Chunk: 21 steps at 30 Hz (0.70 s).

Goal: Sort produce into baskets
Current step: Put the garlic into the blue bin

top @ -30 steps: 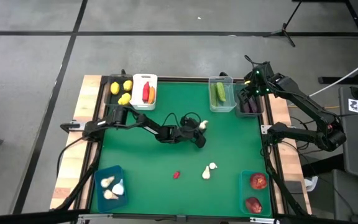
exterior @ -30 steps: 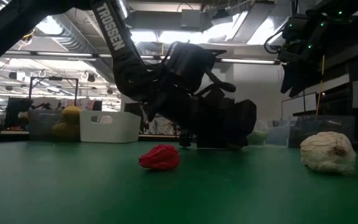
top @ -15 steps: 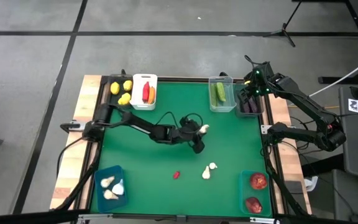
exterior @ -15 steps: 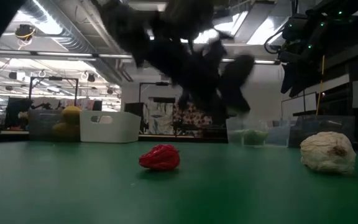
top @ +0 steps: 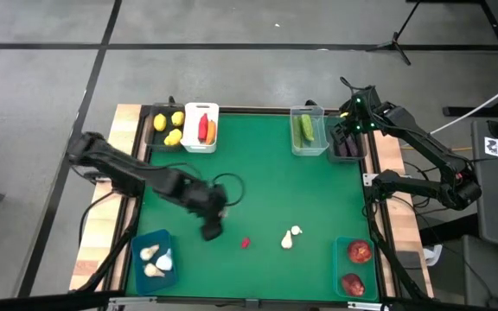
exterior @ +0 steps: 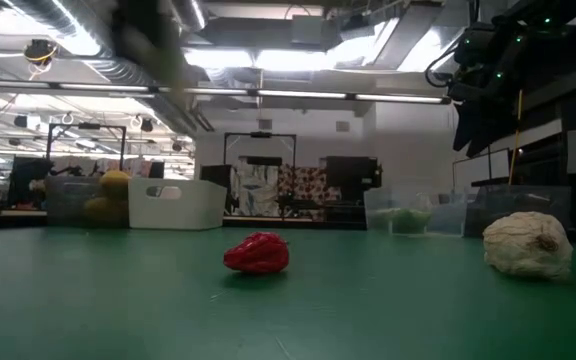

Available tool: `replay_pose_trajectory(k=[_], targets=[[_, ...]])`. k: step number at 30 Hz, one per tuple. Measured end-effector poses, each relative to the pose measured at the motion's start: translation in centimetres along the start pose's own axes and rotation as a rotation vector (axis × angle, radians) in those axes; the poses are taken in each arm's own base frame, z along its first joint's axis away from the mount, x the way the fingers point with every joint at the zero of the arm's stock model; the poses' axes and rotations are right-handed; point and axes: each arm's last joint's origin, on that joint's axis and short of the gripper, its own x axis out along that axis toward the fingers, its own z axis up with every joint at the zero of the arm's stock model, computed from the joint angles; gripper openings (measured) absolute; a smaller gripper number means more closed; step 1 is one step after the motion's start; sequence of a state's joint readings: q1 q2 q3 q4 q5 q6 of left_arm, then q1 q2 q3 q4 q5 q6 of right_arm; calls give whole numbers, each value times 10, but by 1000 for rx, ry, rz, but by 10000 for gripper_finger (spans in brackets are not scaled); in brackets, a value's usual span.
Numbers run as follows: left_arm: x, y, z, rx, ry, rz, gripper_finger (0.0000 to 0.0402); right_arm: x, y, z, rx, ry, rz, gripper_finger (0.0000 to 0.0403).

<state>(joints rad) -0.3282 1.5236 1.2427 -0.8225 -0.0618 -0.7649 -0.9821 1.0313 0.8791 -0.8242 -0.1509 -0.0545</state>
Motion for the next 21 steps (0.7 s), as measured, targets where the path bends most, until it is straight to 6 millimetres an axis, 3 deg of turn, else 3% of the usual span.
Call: replay_pose_trajectory(k=[4,8,14,21], targets=[[-38,-10,-37,-137,106,-50,166,0,0,1,0,-8,0,264],[-62,-25,-69,-250,168,-111,166,0,0,2,0,-16,-1,264],[-72,-45,-110,-334,255,-118,166,0,0,2,2,-16,-1,264],[-75,-52,-137,-451,313,-75,166,0,0,2,2,-16,-1,264]])
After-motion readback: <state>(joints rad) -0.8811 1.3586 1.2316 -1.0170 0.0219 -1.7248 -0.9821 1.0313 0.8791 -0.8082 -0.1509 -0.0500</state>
